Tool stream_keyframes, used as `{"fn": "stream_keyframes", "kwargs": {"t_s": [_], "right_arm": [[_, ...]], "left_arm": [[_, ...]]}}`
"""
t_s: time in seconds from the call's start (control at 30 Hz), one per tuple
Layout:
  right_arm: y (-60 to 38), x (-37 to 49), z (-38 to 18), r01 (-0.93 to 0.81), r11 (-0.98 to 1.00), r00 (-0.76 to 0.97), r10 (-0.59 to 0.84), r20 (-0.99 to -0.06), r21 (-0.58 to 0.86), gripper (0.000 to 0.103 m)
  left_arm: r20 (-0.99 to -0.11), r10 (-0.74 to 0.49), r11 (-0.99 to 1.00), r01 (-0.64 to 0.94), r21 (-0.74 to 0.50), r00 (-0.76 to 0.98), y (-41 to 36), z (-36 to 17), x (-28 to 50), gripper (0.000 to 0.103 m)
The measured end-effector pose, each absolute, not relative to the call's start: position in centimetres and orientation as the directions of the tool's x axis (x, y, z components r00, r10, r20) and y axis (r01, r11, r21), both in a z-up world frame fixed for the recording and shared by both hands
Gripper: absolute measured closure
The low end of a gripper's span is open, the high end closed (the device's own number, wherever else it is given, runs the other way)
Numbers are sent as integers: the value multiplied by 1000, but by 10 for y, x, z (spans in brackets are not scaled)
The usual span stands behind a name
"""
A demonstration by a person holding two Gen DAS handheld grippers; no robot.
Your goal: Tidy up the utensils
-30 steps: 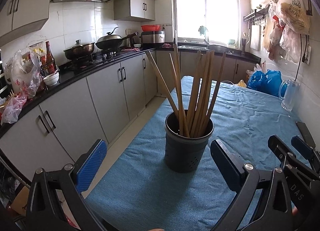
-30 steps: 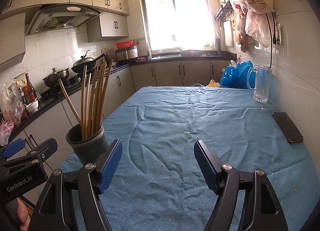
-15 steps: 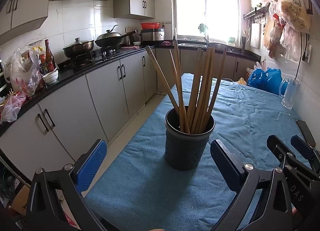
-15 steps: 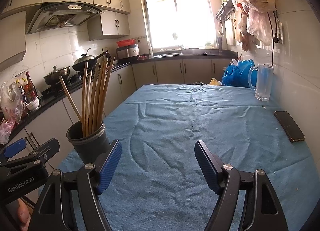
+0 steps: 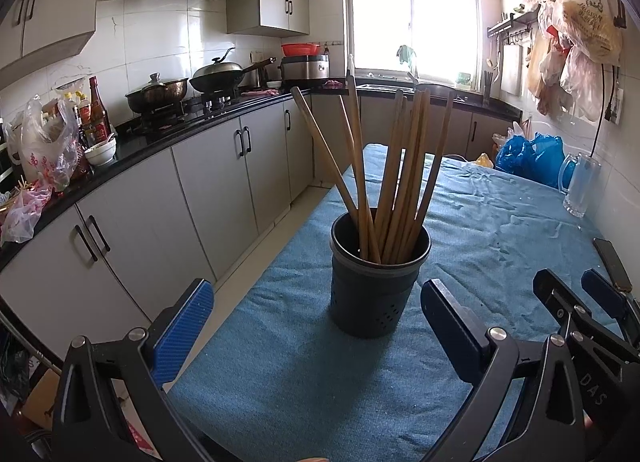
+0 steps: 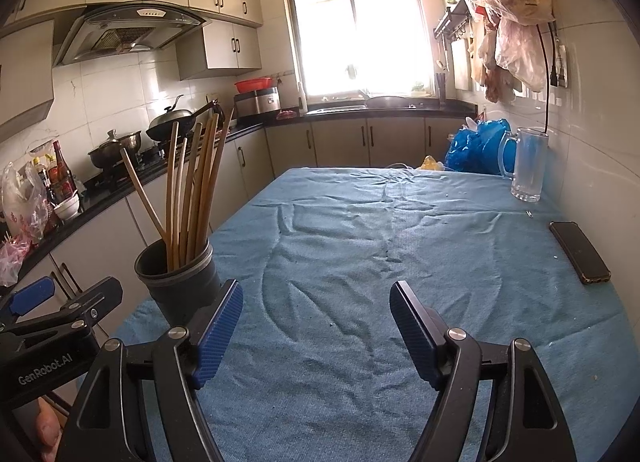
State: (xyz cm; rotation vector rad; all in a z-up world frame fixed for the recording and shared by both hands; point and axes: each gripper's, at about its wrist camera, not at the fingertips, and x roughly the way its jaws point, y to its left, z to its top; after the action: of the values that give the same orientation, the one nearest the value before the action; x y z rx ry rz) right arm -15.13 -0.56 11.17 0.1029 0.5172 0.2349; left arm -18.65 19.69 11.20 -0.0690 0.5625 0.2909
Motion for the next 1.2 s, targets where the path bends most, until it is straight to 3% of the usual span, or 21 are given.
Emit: {"fn": "stream_keyframes", "kwargs": {"t_s": [1.2], "right_arm": [[-3,-153,110,-213,966,845,258,-468,148,21]], "left_arm": [[-548,239,957,-289,-5,801,203,105,-186,0]]}}
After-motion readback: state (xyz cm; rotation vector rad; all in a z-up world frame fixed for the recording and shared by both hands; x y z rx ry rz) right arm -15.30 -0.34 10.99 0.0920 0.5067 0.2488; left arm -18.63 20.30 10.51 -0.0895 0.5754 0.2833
